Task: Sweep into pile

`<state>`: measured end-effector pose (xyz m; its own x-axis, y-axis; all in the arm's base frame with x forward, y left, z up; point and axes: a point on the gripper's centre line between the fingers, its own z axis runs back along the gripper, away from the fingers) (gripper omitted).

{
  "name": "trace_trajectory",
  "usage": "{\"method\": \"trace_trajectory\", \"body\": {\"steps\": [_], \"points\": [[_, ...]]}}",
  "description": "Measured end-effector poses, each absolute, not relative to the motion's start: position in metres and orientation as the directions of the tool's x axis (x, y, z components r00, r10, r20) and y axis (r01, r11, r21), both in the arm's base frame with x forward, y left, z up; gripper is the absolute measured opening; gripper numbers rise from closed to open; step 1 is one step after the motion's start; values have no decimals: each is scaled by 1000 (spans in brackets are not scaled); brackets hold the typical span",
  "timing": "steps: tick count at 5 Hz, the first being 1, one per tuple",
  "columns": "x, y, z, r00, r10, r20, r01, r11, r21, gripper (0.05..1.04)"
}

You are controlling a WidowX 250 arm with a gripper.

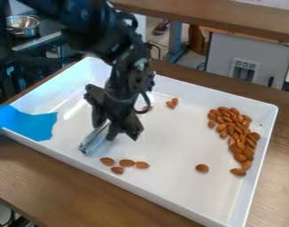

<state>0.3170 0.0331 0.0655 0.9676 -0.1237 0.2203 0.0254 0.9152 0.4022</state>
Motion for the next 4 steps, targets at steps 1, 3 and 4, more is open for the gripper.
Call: {"method": "trace_trajectory", "body": {"steps": [1, 3, 4], "points": [[310, 25, 62, 968, -150, 203, 58, 915, 399, 370], [298, -6, 61, 975, -147, 166, 79, 928, 363, 370], [301, -25, 63, 981, -115, 158, 58, 943, 327, 370]]}}
